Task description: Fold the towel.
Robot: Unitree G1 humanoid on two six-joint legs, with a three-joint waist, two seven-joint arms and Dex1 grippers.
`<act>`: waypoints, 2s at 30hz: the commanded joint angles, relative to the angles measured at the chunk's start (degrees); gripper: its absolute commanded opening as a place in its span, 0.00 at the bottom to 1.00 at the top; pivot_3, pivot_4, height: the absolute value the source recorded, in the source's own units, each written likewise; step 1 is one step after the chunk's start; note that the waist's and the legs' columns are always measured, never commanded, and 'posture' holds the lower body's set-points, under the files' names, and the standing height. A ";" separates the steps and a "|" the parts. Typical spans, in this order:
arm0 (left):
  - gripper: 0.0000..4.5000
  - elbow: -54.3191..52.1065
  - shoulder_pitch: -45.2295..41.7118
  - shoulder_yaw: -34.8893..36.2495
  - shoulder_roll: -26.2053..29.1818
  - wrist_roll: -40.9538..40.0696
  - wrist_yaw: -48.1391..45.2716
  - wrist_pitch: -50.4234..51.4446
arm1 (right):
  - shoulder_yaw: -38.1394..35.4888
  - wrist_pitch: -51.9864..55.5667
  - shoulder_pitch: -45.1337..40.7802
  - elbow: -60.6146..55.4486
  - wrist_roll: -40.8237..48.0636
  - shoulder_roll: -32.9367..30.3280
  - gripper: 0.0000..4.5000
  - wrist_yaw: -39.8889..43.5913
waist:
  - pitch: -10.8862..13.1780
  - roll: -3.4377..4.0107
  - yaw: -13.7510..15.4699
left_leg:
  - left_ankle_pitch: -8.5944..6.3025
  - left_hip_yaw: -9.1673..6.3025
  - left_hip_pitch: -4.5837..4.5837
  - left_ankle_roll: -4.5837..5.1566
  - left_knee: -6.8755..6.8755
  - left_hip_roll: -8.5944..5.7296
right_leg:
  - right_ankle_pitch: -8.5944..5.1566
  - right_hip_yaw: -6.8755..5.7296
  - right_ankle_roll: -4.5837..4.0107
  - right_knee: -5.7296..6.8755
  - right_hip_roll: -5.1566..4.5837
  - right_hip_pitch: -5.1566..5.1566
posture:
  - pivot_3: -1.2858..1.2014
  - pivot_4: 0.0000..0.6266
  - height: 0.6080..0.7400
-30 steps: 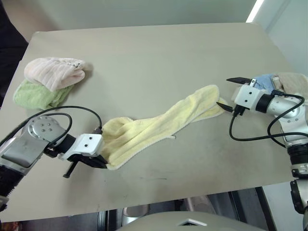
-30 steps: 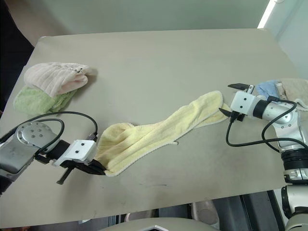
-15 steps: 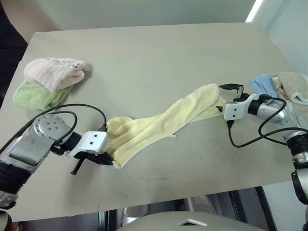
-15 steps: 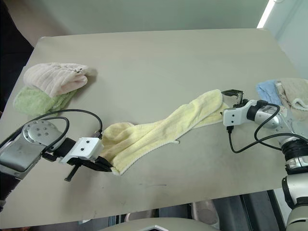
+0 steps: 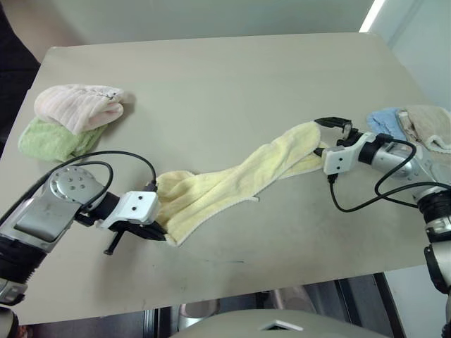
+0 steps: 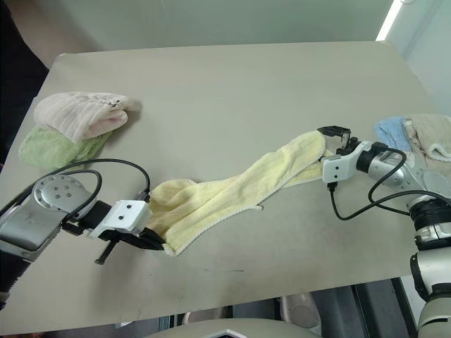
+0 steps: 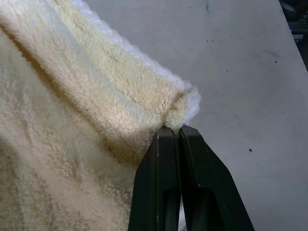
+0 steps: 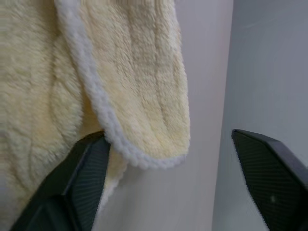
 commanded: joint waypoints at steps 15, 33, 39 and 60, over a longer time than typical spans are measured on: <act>0.00 -0.67 -0.90 1.84 -0.70 0.02 -2.48 0.41 | -1.56 -0.49 2.28 -2.09 4.03 -1.71 0.01 1.46 | 0.00 0.00 -0.02 | 0.00 0.00 -0.01 0.00 -0.01 0.00 | 0.00 0.00 0.00 -0.02 0.00 -0.01 | 0.52 0.24 1.00; 0.00 27.98 -33.26 17.04 -27.02 1.74 32.51 2.88 | -18.63 22.73 2.95 -7.67 26.71 -5.88 0.01 12.16 | 0.05 0.05 -0.27 | 0.12 0.65 -0.15 0.03 0.08 0.30 | 0.16 0.01 0.25 -0.19 -0.04 0.06 | 0.52 0.24 1.00; 0.00 50.65 -53.25 21.02 -33.14 4.74 45.79 -5.41 | -17.93 23.34 -9.88 0.84 26.88 -5.71 0.01 14.05 | 0.21 0.20 -0.07 | 0.42 0.65 -0.23 0.28 0.21 0.23 | 0.58 0.08 0.42 -0.27 -0.08 0.06 | 0.52 0.24 1.00; 0.00 6.26 -10.22 32.72 -12.69 -17.50 17.15 26.52 | -32.14 56.27 26.92 -40.28 59.16 -13.21 0.01 45.00 | 0.18 0.22 0.16 | 0.60 1.70 -1.32 -0.25 0.34 0.71 | 0.32 0.43 0.71 -1.13 0.39 -0.51 | 0.52 0.24 1.00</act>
